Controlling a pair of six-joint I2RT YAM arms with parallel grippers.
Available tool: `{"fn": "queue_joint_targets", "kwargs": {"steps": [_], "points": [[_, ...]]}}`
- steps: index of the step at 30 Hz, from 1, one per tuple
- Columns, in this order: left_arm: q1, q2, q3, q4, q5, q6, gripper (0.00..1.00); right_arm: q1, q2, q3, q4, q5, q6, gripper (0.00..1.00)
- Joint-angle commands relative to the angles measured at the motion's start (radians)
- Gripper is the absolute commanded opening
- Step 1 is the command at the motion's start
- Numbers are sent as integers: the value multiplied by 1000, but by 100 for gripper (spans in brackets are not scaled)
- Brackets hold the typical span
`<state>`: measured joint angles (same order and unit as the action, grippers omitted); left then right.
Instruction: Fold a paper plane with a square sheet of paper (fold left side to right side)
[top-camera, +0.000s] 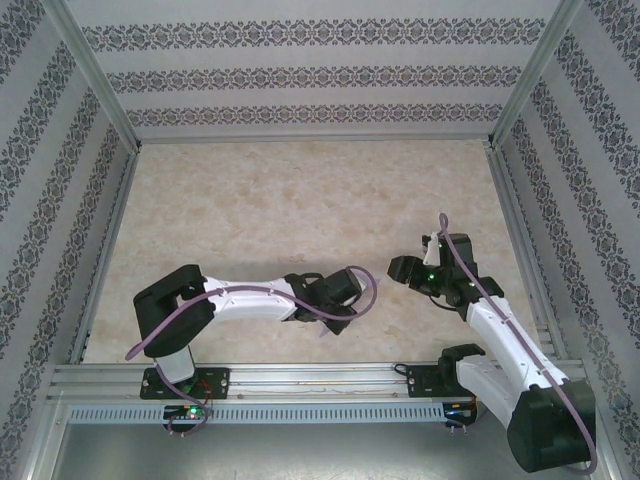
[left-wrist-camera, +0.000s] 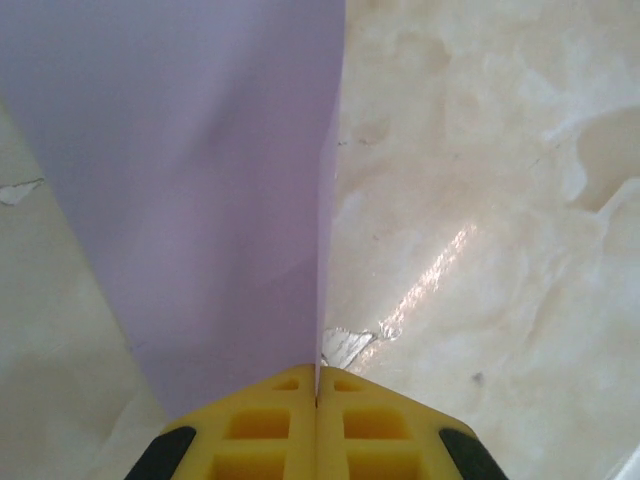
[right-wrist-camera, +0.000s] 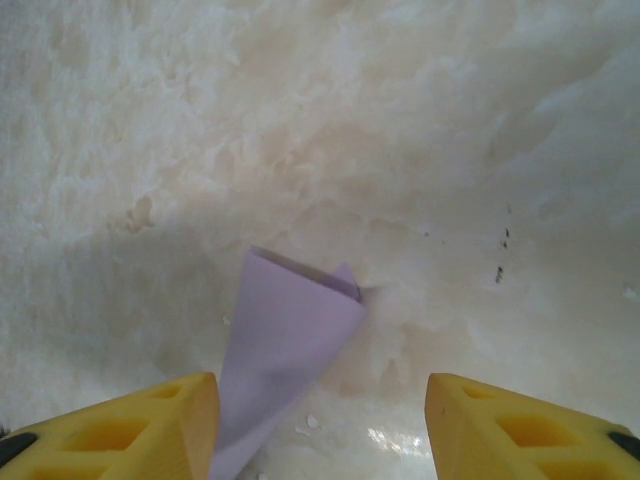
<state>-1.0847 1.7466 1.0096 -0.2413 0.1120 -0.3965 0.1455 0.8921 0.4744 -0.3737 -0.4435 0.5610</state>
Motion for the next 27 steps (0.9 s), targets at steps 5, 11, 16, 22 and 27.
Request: {"fn": "queue_joint_targets", "kwargs": {"steps": [5, 11, 16, 22, 27], "points": [[92, -31, -97, 232, 253, -168, 0, -8, -8, -42, -15, -64, -41, 57], [161, -45, -201, 472, 370, -311, 0, -6, 4, -66, 28, -114, -37, 57], [193, -52, -246, 587, 407, -378, 0, 5, 14, -91, 76, -135, -18, 57], [222, -36, -309, 750, 433, -470, 0, 37, 32, -118, 151, -144, 28, 57], [233, -2, -329, 823, 445, -513, 0, 67, 61, -125, 218, -141, 74, 57]]}}
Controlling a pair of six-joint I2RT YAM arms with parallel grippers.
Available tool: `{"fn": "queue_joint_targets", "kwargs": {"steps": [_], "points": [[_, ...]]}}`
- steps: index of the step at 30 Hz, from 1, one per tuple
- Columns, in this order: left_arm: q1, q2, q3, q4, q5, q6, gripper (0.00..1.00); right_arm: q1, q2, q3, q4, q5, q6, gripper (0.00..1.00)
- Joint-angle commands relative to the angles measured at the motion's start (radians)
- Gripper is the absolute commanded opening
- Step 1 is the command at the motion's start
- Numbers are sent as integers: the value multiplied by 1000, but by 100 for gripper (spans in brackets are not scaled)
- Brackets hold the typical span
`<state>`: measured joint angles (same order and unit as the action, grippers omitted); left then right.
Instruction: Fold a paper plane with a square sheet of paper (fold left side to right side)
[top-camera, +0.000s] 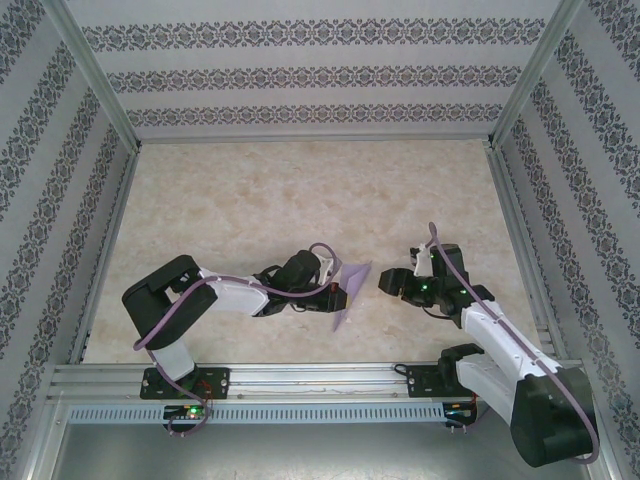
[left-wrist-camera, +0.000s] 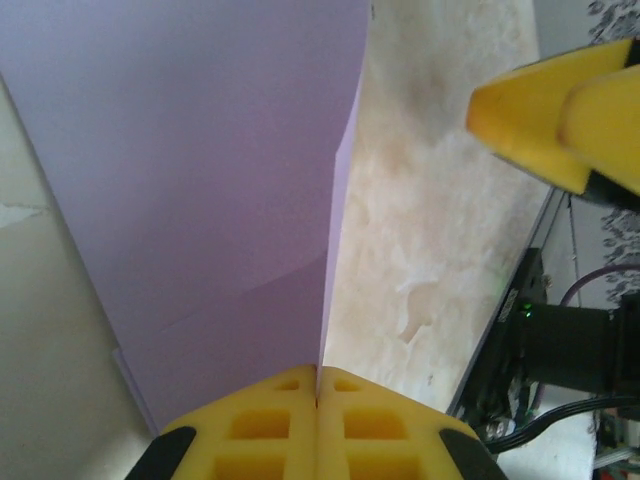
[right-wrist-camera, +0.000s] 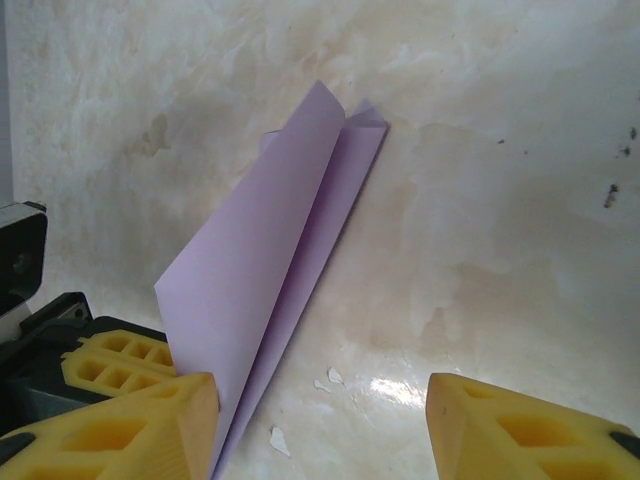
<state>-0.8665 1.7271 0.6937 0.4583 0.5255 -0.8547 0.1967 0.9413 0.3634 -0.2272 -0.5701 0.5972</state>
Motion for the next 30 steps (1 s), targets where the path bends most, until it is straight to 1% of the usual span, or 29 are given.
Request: {"fn": "queue_joint_targets", "kwargs": {"steps": [1, 6, 9, 23, 30], "points": [[16, 23, -17, 140, 34, -65, 0, 25, 18, -14, 92, -11, 53, 57], [23, 42, -31, 203, 47, -100, 0, 52, 53, -68, 231, -4, 142, 55], [26, 51, -37, 218, 47, -115, 0, 62, 79, -77, 284, 3, 177, 55], [29, 97, -49, 305, 64, -179, 0, 124, 223, -77, 474, 31, 253, 51], [29, 123, -54, 368, 69, -212, 0, 145, 289, -65, 527, 42, 266, 49]]}}
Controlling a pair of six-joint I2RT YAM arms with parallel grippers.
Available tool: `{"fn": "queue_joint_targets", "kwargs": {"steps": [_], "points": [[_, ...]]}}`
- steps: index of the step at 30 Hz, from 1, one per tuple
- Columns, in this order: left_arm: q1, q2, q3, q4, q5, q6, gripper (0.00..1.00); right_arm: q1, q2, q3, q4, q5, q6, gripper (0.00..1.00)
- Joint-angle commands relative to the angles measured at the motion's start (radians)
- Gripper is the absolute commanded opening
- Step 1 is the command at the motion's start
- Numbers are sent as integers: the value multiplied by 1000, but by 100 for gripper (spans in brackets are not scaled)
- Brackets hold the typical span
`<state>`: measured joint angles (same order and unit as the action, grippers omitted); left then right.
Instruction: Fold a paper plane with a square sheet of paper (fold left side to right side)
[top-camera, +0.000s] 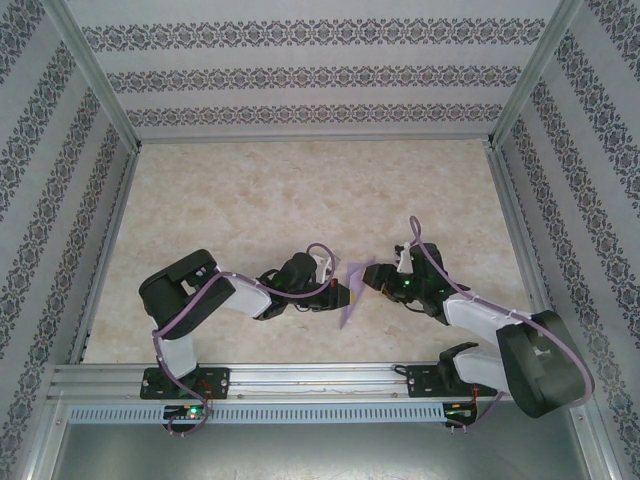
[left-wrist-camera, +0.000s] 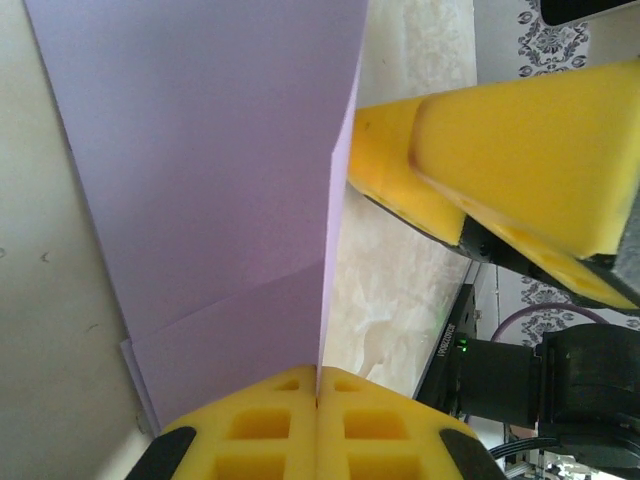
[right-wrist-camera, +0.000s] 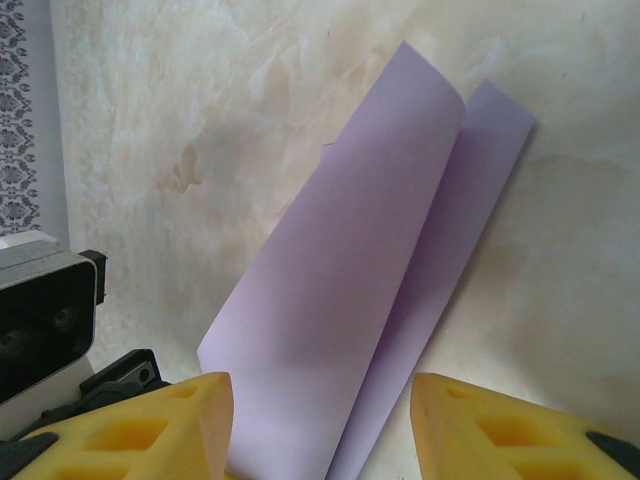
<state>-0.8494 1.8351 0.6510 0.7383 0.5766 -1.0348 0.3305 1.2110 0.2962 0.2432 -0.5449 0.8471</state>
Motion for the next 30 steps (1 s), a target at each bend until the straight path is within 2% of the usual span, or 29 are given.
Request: {"fn": "queue_joint_targets", "kwargs": {"steps": [1, 30], "points": [[12, 17, -13, 95, 20, -37, 0, 12, 26, 4, 63, 17, 15, 49], [12, 37, 1, 108, 28, -53, 0, 33, 124, 41, 122, 17, 9, 48]]}}
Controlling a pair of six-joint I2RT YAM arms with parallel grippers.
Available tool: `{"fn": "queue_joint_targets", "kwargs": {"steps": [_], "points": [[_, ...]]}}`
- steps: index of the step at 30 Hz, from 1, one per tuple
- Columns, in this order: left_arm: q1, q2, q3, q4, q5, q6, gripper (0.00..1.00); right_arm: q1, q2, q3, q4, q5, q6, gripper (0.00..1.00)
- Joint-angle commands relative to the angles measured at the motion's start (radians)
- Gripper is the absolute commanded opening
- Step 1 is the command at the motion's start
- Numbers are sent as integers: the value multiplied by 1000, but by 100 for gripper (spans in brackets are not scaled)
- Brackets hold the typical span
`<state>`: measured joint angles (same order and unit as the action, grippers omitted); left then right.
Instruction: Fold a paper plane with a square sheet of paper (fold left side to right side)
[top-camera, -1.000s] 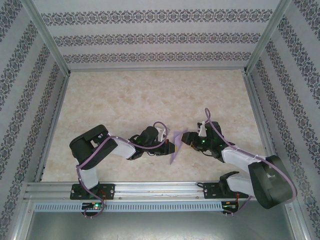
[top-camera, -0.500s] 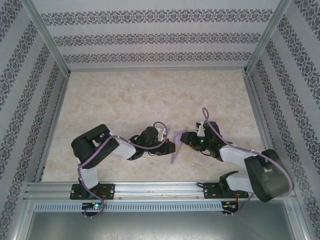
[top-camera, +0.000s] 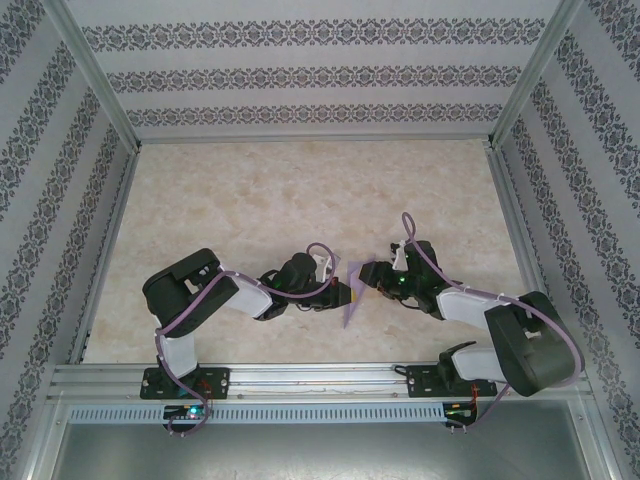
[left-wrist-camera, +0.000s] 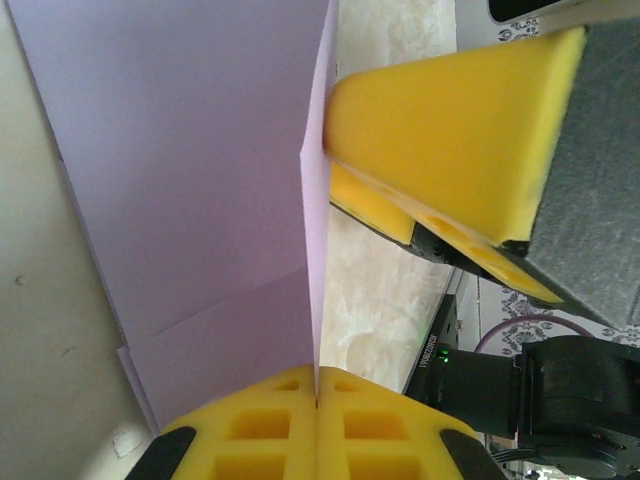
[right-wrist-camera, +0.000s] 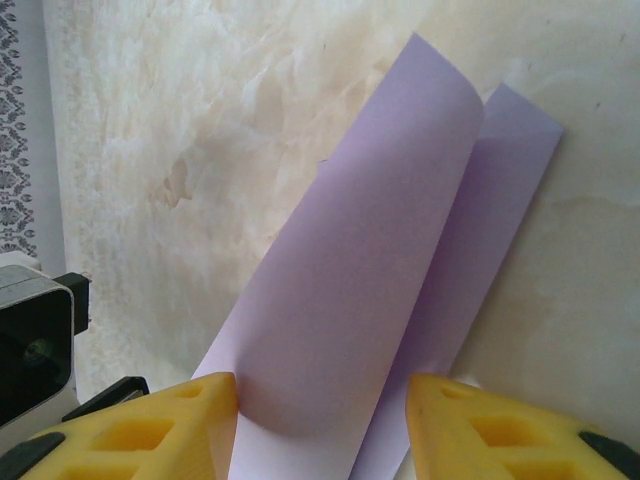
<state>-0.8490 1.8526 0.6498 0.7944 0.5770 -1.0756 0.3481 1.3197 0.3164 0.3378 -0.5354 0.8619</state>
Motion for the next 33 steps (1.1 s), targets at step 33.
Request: {"fn": "queue_joint_targets", "kwargs": {"steps": [33], "points": [[52, -66, 12, -119, 0, 73, 35, 49, 161, 83, -102, 72, -75, 44]]}}
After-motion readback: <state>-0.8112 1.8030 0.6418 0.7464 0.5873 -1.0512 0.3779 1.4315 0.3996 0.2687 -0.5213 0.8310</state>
